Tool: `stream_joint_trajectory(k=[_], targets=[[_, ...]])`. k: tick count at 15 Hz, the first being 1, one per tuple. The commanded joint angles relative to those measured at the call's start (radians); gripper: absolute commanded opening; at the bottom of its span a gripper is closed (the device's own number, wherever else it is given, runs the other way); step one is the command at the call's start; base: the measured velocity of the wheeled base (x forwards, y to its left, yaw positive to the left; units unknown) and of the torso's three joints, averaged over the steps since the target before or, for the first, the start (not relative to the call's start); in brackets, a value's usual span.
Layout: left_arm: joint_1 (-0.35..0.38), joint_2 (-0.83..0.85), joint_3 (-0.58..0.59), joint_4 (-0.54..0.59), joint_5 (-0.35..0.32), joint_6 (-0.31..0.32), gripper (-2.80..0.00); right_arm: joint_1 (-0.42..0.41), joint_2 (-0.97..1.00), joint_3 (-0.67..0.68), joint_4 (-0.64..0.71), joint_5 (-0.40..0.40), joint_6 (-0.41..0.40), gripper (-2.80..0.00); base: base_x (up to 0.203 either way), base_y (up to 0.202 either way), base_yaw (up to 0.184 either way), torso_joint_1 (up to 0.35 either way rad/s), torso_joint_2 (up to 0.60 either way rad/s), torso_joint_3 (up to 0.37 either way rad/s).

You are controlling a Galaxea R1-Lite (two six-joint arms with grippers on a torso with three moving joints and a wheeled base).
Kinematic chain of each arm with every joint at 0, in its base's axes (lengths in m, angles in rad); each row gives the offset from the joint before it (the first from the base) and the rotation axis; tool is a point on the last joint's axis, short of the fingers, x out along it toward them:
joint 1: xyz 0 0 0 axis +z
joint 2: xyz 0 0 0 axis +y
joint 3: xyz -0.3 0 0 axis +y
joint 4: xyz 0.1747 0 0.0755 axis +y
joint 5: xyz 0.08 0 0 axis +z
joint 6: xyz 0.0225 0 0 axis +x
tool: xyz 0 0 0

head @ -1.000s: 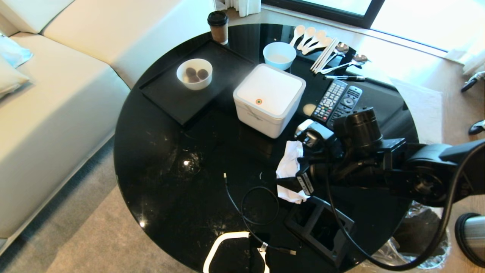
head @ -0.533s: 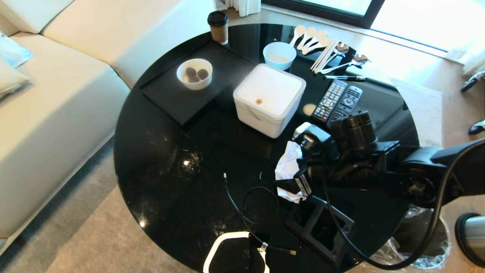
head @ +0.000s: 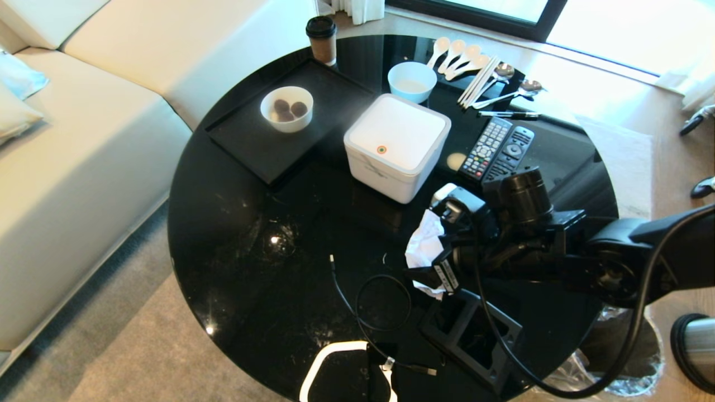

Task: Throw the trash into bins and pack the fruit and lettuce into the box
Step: Grab a tissue

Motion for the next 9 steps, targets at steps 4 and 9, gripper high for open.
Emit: stream_joint_trajectory(k=[4,9], targets=[[0.0,0.002,0.0,0.0,0.0,0.001,-2.8,0.001,0.002,0.002,-0.001,0.001,-0.002,-2.8,0.0,0.0,0.0,0.0,0.0,0.0],[0.001,0.002,0.0,0.0,0.0,0.001,-2.8,0.001,-0.003,0.002,-0.001,0.0,-0.002,-2.8,0.0,0.0,0.0,0.0,0.0,0.0]])
